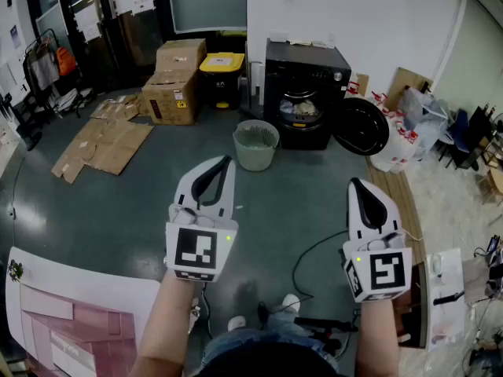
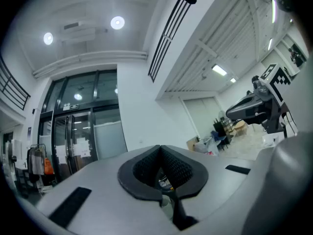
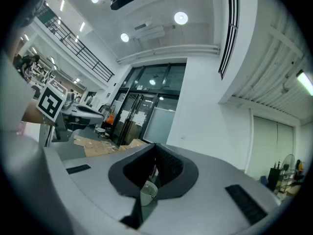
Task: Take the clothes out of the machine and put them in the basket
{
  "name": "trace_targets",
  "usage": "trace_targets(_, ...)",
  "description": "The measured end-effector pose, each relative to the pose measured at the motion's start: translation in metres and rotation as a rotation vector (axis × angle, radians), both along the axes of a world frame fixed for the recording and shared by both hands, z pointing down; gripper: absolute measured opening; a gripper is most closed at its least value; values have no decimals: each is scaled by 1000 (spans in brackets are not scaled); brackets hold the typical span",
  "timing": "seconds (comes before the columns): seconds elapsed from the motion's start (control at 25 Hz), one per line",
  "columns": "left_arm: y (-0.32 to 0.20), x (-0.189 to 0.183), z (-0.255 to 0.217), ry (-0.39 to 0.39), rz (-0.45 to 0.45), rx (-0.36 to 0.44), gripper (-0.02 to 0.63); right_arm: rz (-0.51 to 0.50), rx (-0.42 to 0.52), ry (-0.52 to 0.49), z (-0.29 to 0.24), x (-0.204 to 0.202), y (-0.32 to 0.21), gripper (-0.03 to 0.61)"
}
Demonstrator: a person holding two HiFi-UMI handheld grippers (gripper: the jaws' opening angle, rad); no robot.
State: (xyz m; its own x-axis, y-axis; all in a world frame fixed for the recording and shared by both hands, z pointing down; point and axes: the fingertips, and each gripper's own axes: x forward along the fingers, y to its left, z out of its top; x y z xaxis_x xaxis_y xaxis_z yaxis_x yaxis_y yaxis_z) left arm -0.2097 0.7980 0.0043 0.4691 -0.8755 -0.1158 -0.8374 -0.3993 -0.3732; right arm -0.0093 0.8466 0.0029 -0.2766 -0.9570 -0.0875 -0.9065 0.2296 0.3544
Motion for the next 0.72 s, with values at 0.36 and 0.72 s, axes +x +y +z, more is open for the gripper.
trace_targets(0.36,-3,-30,-6,20,30,22,1,63,9,69,3,-38,4,0)
trace_targets(0.72,1,-24,15,47,133,-35,67,156,-30,-119,20,-21,36,0)
